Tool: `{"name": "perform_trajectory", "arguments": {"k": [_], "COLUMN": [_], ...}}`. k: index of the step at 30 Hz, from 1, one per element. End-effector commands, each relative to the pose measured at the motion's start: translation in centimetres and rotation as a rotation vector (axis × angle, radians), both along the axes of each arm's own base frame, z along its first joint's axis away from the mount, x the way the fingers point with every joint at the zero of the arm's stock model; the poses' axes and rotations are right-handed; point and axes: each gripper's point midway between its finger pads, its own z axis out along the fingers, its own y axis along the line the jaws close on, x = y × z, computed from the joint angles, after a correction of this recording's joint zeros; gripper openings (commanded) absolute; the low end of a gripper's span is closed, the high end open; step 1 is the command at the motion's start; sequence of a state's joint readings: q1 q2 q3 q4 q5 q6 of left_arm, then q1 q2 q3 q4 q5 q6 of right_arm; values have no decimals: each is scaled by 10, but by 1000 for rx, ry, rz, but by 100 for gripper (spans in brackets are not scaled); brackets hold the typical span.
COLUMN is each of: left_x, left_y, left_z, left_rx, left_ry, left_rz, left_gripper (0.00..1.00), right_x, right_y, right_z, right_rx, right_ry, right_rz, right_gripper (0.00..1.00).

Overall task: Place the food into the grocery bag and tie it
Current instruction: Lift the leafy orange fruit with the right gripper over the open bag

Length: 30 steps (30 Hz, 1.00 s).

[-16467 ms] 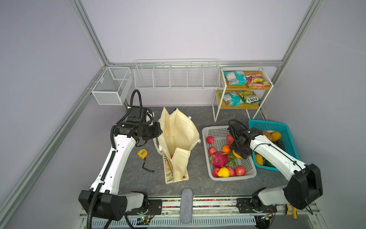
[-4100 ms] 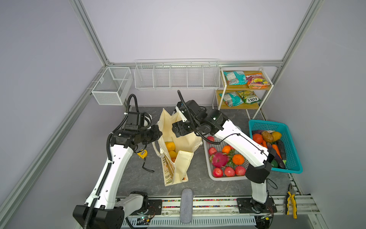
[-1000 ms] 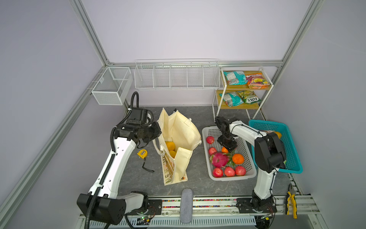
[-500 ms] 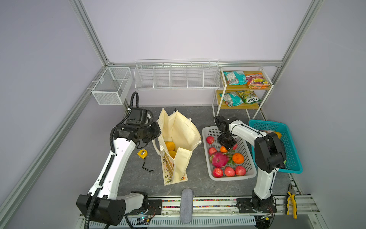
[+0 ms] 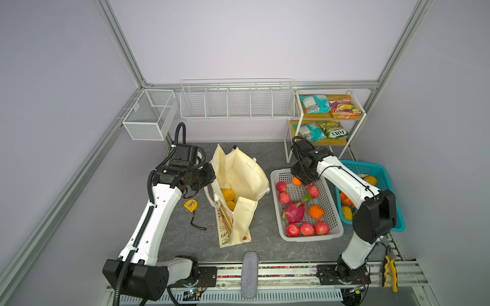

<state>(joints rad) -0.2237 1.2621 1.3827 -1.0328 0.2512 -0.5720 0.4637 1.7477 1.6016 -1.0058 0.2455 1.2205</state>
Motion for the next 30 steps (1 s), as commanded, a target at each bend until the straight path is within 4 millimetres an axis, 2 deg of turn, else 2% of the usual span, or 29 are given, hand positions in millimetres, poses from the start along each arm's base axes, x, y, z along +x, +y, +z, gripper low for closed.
{"name": "perform_trajectory", "arguments": {"k": [1,9,10,12,16,21,26,30], "left_x": [4,2,2,2,3,5,8,9], "left_y": [0,0,-1,0,-2,-5,-7,-9], "left_z": [6,6,7,7,9,10,11,11], "left_rx": [8,11,12,16,11,3,-3,-8], "left_ry": [-13,-14,-16,-16,-19,-19,-23,-23], "left_rz": [6,-4,-7,-8,-9,-11,-9,-8], "left_gripper": [0,0,0,0,0,0,0,0], "right_x": [1,-8,-2,2,6,-5,-26,-51], "right_y": [0,8,17,35,89,154,210,252], "right_z": [29,72,83,99,137,178,199,206], "right_rx": [6,71,101,148,228,304,342,409], "right_ry": [-85,-195,-247,-309,-450,-603,-671,-710], "right_rz": [30,106,137,218,467,765,1047,1270], "right_gripper": [42,42,41,41,40,42,42,42]}}
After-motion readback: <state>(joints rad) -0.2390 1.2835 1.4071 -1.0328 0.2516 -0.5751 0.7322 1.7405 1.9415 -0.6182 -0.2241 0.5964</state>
